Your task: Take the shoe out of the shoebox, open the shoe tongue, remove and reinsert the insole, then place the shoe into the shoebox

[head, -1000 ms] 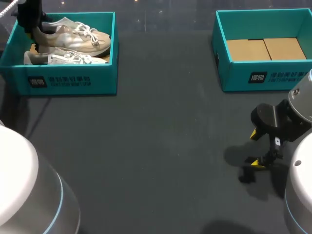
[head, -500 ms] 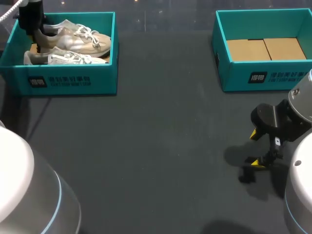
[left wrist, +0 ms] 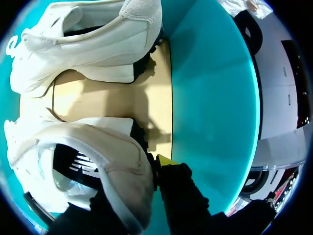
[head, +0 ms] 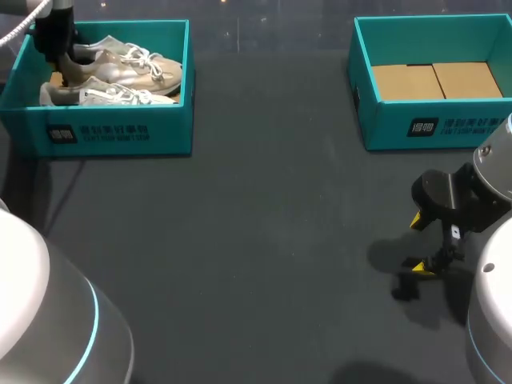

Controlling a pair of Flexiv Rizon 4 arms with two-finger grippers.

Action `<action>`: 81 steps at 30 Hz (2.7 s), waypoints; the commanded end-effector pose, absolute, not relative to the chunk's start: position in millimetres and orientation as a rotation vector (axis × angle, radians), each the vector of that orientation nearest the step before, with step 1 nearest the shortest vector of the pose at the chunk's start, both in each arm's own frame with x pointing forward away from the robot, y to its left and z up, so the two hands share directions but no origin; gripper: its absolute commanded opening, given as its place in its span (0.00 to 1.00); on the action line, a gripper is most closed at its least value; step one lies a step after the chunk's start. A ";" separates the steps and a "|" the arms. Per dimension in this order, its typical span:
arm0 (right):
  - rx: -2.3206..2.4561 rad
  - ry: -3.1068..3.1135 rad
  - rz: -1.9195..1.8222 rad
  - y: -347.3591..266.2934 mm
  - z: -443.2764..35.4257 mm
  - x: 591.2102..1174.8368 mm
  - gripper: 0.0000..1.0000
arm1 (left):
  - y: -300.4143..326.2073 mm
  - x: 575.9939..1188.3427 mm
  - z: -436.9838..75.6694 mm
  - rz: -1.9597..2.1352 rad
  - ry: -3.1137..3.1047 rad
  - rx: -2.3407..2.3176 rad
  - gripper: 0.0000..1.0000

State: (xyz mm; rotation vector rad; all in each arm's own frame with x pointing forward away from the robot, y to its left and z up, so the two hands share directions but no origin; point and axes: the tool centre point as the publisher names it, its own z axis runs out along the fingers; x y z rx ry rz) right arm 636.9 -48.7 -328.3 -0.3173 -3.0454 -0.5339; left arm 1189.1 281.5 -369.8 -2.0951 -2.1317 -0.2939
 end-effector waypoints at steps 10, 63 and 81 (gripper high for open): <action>-0.318 -3.050 -0.534 -49.4 -327.9 634.3 1.00 | 280.6 1194.1 -376.3 -0.285 -2.142 -2.093 0.37; -0.318 -3.050 -0.534 -49.4 -327.9 634.3 1.00 | 270.8 1058.7 -231.6 -0.096 -2.195 -2.253 1.00; -0.318 -3.050 -0.534 -49.4 -327.9 634.3 1.00 | 270.1 1046.7 -264.2 -0.064 -2.157 -2.266 1.00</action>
